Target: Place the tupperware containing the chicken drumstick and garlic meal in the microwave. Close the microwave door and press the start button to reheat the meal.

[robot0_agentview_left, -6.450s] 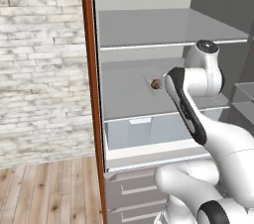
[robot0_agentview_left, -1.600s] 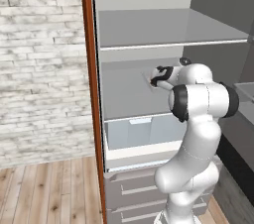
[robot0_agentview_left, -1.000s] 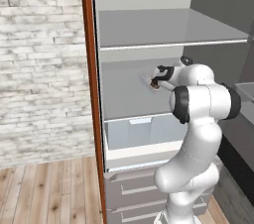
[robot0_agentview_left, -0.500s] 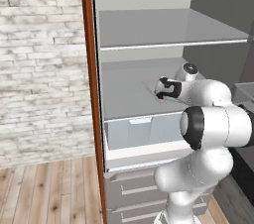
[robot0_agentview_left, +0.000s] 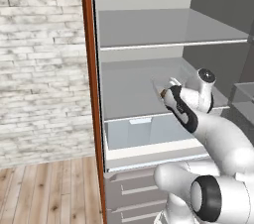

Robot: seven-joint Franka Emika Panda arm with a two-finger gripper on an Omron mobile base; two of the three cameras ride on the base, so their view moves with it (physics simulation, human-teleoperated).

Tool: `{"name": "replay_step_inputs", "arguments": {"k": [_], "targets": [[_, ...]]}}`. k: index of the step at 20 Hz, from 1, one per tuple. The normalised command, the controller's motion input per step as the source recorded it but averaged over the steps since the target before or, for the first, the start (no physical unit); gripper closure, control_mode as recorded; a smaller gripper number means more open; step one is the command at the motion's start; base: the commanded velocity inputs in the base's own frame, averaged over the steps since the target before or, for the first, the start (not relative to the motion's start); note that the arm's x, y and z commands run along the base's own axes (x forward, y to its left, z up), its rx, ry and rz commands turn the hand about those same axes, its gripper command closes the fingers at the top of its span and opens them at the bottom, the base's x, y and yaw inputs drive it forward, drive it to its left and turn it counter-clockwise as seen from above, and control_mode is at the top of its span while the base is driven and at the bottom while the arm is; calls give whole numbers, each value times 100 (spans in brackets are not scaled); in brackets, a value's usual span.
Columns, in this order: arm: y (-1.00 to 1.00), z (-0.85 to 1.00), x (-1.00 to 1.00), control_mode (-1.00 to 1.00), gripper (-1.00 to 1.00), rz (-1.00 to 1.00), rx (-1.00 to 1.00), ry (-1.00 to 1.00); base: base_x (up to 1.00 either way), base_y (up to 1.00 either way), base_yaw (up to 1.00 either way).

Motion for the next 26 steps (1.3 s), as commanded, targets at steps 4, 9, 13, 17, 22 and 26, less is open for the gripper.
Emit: {"name": "replay_step_inputs", "arguments": {"k": [4,9,13,17,22,26], "targets": [[18,57,-100,-100,100,-3,13,0,0,0,0],[38,45,-100,-100,100,0,2,1,0,0,0],[52,47,-100,-100,100,0,-1,6,0,0,0],[12,44,-88,-100,100,-10,-2,2,0,0,0],[0,27,-69,-100,100,-13,-1,4,0,0,0],[0,0,-38,-100,100,0,0,0,0,0,0]]}}
